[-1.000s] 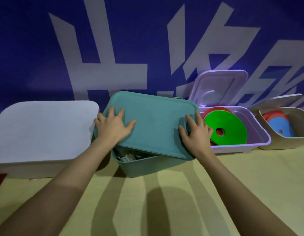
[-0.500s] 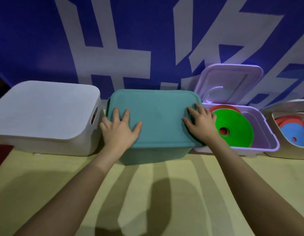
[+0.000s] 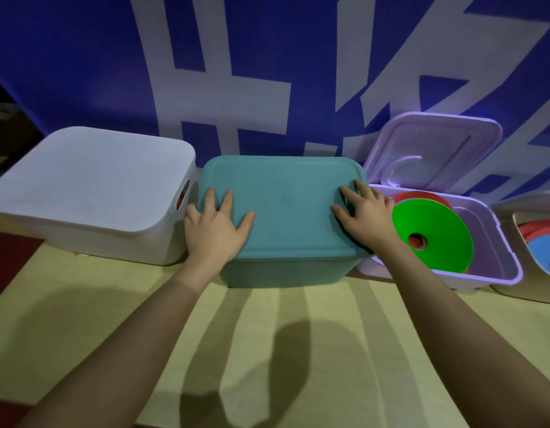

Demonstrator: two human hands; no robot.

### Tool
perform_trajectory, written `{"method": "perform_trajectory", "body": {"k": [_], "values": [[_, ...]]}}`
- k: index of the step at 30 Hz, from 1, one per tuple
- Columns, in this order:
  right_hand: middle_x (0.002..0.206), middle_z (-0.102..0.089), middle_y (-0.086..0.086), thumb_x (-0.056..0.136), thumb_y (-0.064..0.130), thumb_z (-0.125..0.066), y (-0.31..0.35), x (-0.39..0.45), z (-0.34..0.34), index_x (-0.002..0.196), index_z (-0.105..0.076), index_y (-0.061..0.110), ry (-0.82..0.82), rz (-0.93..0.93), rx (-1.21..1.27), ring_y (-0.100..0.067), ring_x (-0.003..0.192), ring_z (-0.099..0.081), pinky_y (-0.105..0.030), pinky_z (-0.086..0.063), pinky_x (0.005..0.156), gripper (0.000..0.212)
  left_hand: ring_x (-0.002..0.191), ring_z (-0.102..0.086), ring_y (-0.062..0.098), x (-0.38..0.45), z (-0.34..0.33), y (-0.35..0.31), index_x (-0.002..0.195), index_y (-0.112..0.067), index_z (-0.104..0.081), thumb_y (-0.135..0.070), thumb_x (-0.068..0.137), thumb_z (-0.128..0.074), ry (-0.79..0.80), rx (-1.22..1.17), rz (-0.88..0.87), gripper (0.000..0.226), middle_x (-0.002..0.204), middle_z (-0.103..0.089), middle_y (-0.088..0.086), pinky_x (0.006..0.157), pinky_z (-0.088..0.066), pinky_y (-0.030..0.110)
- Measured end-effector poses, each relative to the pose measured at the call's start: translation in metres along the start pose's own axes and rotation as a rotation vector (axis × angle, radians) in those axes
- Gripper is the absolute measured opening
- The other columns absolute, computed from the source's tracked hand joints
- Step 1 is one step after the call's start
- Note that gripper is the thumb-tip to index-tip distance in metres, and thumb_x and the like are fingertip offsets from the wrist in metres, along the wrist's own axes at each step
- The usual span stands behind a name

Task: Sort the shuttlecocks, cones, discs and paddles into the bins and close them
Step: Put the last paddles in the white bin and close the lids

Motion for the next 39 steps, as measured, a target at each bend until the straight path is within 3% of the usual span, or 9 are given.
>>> {"method": "perform_trajectory", "body": {"k": [3, 8, 16, 20, 25, 34, 39], "values": [[0.153, -0.026, -0.010, 0.094, 0.049, -0.039, 0.000, 0.001, -0.001, 0.142, -0.038, 0.025, 0.014, 0.001, -0.035, -0.036, 0.134, -0.028, -0.046, -0.019, 0.106, 0.054, 0.134, -0.020, 0.042, 0.001, -0.003, -0.001, 0.147, -0.028, -0.021, -0.065, 0.089, -0.026, -0.002, 0.023, -0.013, 0.069, 0.154, -0.017, 0.009, 0.108, -0.022, 0.048], [0.158, -0.012, -0.004, 0.096, 0.053, -0.027, -0.010, -0.011, -0.007, 0.148, -0.020, 0.032, 0.073, -0.020, -0.085, -0.032, 0.143, -0.010, -0.044, -0.011, 0.114, 0.057, 0.143, 0.001, 0.035, 0.001, -0.012, -0.010, 0.149, -0.022, -0.011, -0.062, 0.092, -0.014, 0.006, 0.124, -0.056, 0.070, 0.156, -0.008, 0.014, 0.116, -0.006, 0.049], [0.158, -0.010, -0.006, 0.096, 0.051, -0.032, -0.006, 0.001, -0.011, 0.149, -0.021, 0.029, 0.086, -0.046, 0.070, -0.034, 0.144, -0.003, -0.040, -0.003, 0.116, 0.058, 0.143, 0.004, 0.034, 0.014, -0.011, -0.002, 0.149, -0.023, -0.012, -0.063, 0.092, -0.014, 0.030, 0.084, -0.088, 0.071, 0.157, -0.006, 0.013, 0.117, -0.004, 0.045], [0.157, -0.012, -0.011, 0.096, 0.052, -0.029, 0.005, 0.000, -0.017, 0.149, -0.020, 0.028, 0.036, -0.086, -0.001, -0.035, 0.143, -0.008, -0.040, -0.004, 0.117, 0.059, 0.144, 0.004, 0.032, 0.038, -0.008, 0.006, 0.150, -0.025, -0.011, -0.065, 0.091, -0.014, 0.062, 0.091, -0.149, 0.071, 0.157, -0.005, 0.011, 0.117, -0.001, 0.042], [0.150, -0.027, -0.010, 0.093, 0.058, -0.032, 0.016, 0.020, -0.004, 0.145, -0.029, 0.028, 0.007, -0.141, -0.067, -0.038, 0.131, -0.028, -0.045, -0.020, 0.108, 0.061, 0.144, 0.001, 0.032, 0.057, -0.003, 0.010, 0.150, -0.026, -0.011, -0.064, 0.091, -0.021, 0.095, 0.084, -0.179, 0.071, 0.157, -0.006, 0.010, 0.116, -0.005, 0.044], [0.158, -0.009, -0.008, 0.093, 0.060, -0.024, 0.015, 0.035, -0.014, 0.149, -0.016, 0.030, 0.020, -0.151, -0.105, -0.027, 0.145, -0.004, -0.043, -0.005, 0.115, 0.064, 0.144, 0.006, 0.031, 0.098, -0.005, -0.003, 0.150, -0.025, -0.007, -0.069, 0.088, -0.018, 0.107, 0.145, -0.296, 0.077, 0.158, -0.002, 0.007, 0.115, 0.000, 0.048], [0.155, -0.020, -0.009, 0.091, 0.060, -0.026, 0.014, 0.048, -0.011, 0.149, -0.020, 0.030, 0.006, -0.140, -0.151, -0.031, 0.139, -0.018, -0.044, -0.016, 0.111, 0.066, 0.144, -0.002, 0.031, 0.107, -0.011, -0.002, 0.150, -0.024, -0.009, -0.069, 0.088, -0.016, 0.084, 0.166, -0.329, 0.077, 0.157, -0.007, 0.010, 0.116, -0.003, 0.045]]}}
Point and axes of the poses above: each hand's wrist, its own x-axis towards the middle knuckle, its own z-axis out of the back of the hand, y = z × x, the point moved 3 cm from there along x, towards the middle knuckle
